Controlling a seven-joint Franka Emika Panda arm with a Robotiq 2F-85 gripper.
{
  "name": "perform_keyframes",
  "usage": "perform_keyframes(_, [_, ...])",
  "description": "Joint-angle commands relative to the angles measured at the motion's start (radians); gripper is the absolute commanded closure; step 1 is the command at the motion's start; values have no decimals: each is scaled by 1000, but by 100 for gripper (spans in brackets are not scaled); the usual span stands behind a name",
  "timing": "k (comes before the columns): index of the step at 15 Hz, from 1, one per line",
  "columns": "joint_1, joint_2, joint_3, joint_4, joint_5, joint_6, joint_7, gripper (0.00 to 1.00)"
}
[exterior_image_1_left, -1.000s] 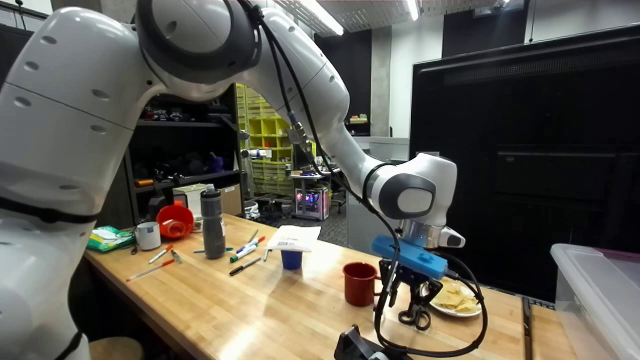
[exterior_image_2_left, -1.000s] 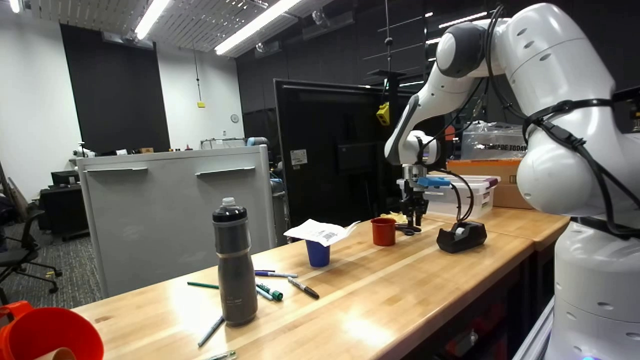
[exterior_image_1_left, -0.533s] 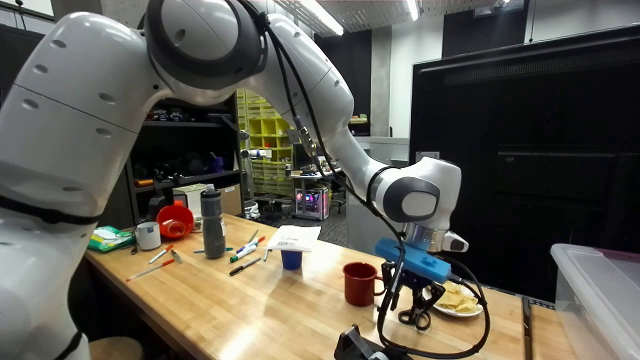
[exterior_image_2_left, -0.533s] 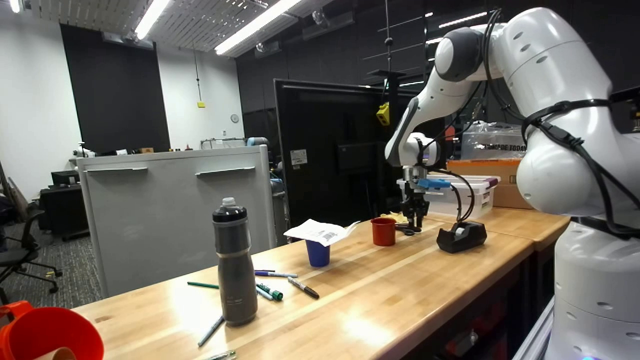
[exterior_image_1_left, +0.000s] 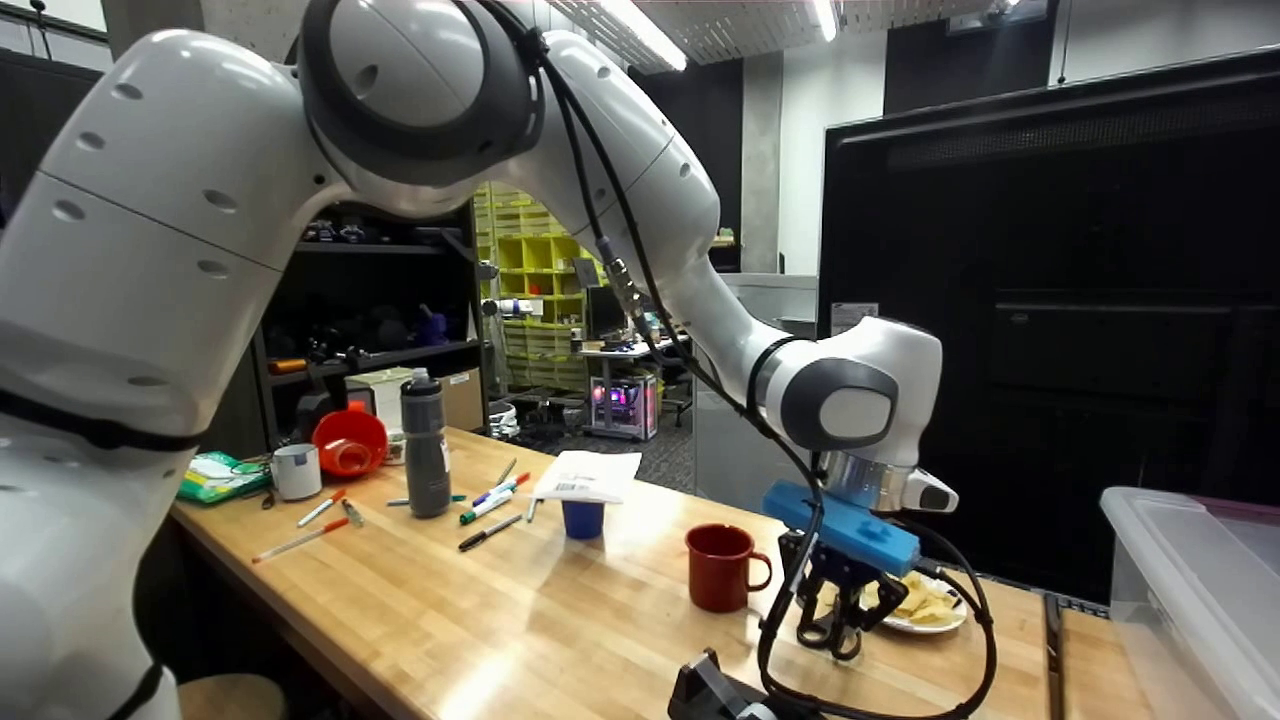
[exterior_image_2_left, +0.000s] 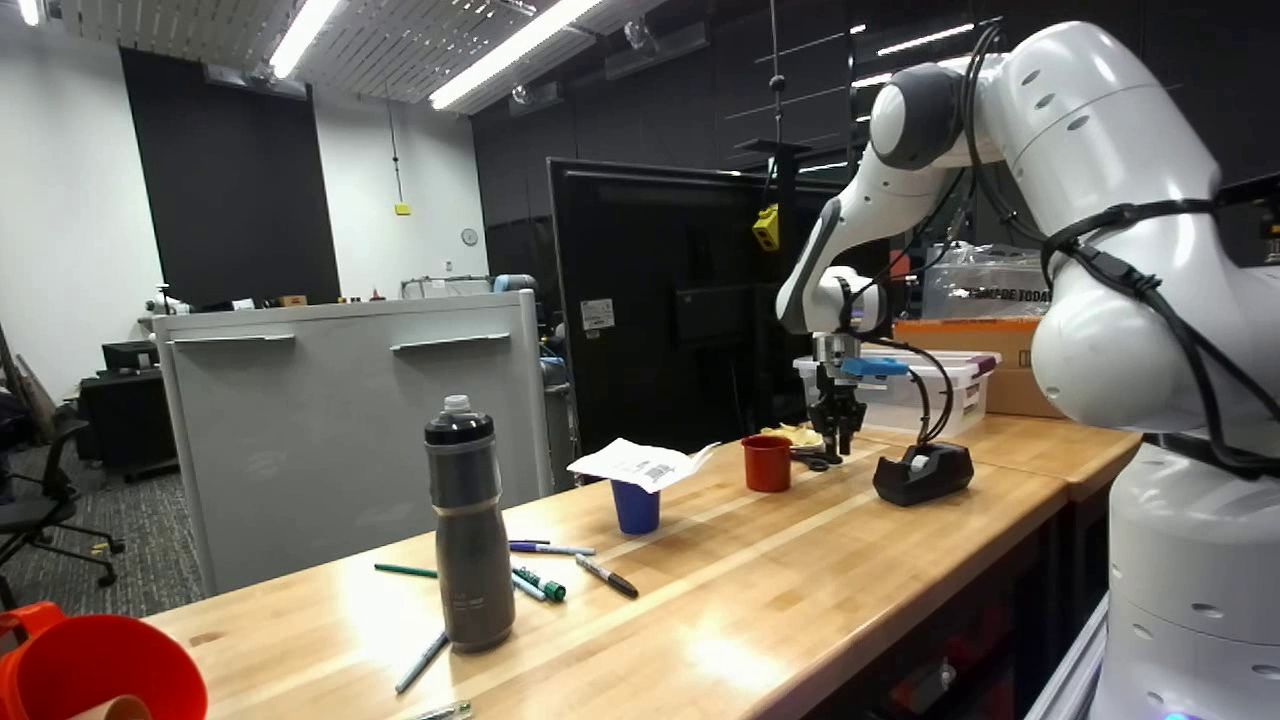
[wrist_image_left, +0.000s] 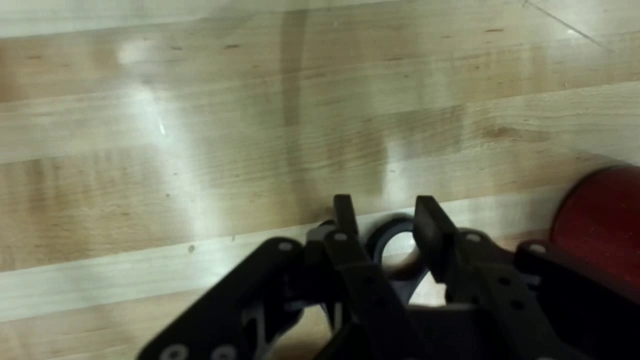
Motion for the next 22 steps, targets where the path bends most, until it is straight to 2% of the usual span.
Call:
perform_keyframes(1, [-10,5,3,9,19,21,27,65])
perform_keyframes(2, [-11,4,4,7,21,30,31,68])
perform_keyframes(9, [-4,15,16,7,38,58,60,68])
perform_keyframes(14, [20,49,26,4,24,101,113,74])
perform_keyframes(16, [29,48,26,-3,16,119,126,72])
perform_keyframes(22, [30,37,31,-12,14,127,116,57])
